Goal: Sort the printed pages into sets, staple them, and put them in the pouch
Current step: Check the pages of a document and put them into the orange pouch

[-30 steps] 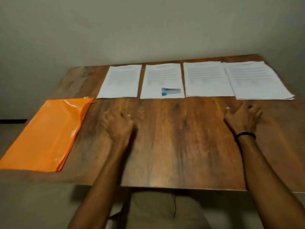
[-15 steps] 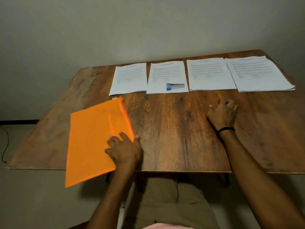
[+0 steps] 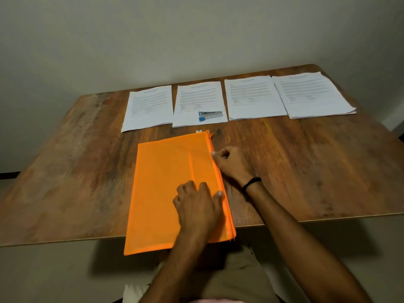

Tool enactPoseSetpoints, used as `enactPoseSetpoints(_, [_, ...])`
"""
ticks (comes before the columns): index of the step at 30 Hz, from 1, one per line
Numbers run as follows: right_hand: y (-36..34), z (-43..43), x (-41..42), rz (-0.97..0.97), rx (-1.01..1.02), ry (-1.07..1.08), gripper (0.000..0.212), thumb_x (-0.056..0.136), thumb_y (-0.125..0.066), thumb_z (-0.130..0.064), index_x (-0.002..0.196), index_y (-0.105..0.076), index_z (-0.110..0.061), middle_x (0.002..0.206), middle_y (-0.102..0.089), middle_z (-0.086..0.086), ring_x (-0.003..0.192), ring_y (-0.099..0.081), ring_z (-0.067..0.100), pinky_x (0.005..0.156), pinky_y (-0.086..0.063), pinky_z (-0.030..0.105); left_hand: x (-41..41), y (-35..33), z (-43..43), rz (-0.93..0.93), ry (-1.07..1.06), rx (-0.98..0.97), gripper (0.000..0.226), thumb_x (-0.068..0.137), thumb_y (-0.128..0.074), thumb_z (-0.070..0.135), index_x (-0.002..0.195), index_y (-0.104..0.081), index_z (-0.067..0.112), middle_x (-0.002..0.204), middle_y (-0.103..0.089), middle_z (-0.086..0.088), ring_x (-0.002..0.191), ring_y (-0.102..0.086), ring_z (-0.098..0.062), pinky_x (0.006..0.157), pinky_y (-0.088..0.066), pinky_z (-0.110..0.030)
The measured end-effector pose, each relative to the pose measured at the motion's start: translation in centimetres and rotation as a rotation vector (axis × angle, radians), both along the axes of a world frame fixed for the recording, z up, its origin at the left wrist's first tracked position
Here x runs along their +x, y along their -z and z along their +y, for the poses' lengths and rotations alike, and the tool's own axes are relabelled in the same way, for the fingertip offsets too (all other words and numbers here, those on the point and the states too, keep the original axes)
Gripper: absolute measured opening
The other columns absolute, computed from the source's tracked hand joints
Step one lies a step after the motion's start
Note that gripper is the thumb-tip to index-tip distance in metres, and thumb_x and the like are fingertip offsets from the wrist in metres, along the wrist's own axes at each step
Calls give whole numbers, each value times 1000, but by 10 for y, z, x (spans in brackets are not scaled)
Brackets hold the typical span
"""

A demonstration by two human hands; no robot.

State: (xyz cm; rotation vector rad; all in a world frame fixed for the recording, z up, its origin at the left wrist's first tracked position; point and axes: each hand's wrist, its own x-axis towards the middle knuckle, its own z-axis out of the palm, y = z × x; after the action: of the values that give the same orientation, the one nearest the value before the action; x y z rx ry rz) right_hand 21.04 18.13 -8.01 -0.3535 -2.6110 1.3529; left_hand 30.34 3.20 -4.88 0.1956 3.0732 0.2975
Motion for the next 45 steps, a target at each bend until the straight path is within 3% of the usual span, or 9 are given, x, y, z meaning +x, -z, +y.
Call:
enactPoseSetpoints(3, [-1,-6,0,-14,116,-17,16,91,-68,-35,88,-66,-20,89,-67,-2,81,-63,14,73,-57,38,-40,7,-14,50,-50,170,67,95,-47,63,143,-49,16,156,-32,-20,146,-22,-39,115,-25,-51])
enactPoseSetpoints(8, [-1,-11,4,-5,196,-41,8,93,-66,-21,90,-64,-15,91,-65,4,84,-62,19,74,-56,38,-79,23,-18,-82,49,69,83,93,-30,74,158,-18,23,167,-11,-10,152,-5,-40,119,-9,-61])
enactPoseSetpoints(17, [-6,15,1,-82,137,154,11,95,-62,-19,86,-66,-14,86,-67,3,80,-63,17,59,-42,24,-90,26,19,-42,131,89,79,94,-28,74,158,-18,29,167,-11,-7,153,-4,-37,121,-6,-59])
enactPoseSetpoints(23, [-8,45,-2,-65,8,153,17,96,-62,-28,80,-65,-21,82,-67,-5,76,-63,11,66,-52,29,-96,24,26,-44,123,105,79,95,-32,71,158,-21,24,166,-14,-10,152,-7,-39,121,-9,-57])
enactPoseSetpoints(28, [-25,142,-25,56,164,419,10,94,-63,-27,88,-64,-20,92,-69,3,86,-64,21,65,-47,29,-104,17,49,12,174,223,78,96,-35,68,155,-34,16,162,-28,-13,149,-21,-35,121,-21,-49])
enactPoseSetpoints(34, [-34,260,-59,-55,298,713,59,91,-62,-46,134,-52,-7,134,-51,21,121,-51,37,98,-46,43,-127,5,137,105,423,466,50,96,-56,43,131,-56,7,124,-64,-14,115,-57,-32,98,-44,-43])
enactPoseSetpoints(37, [-26,298,-69,-188,266,820,93,84,-61,-62,147,-34,1,146,-39,25,135,-38,40,113,-33,48,-136,0,193,141,559,446,58,98,-51,45,142,-48,8,139,-55,-14,129,-49,-30,108,-39,-44])
enactPoseSetpoints(41, [-21,315,-75,-305,307,861,118,76,-61,-78,155,-17,-3,157,-27,21,144,-28,37,118,-26,45,-158,8,257,-2,651,354,74,101,-37,55,160,-11,18,167,-11,-4,153,-11,-21,124,-12,-44])
enactPoseSetpoints(45, [-23,330,-84,-367,301,867,131,66,-66,-83,156,-9,-6,159,-20,21,145,-23,37,117,-22,47,-172,28,284,40,677,221,67,101,-26,53,158,-21,19,166,-19,-3,153,-13,-20,124,-6,-45])
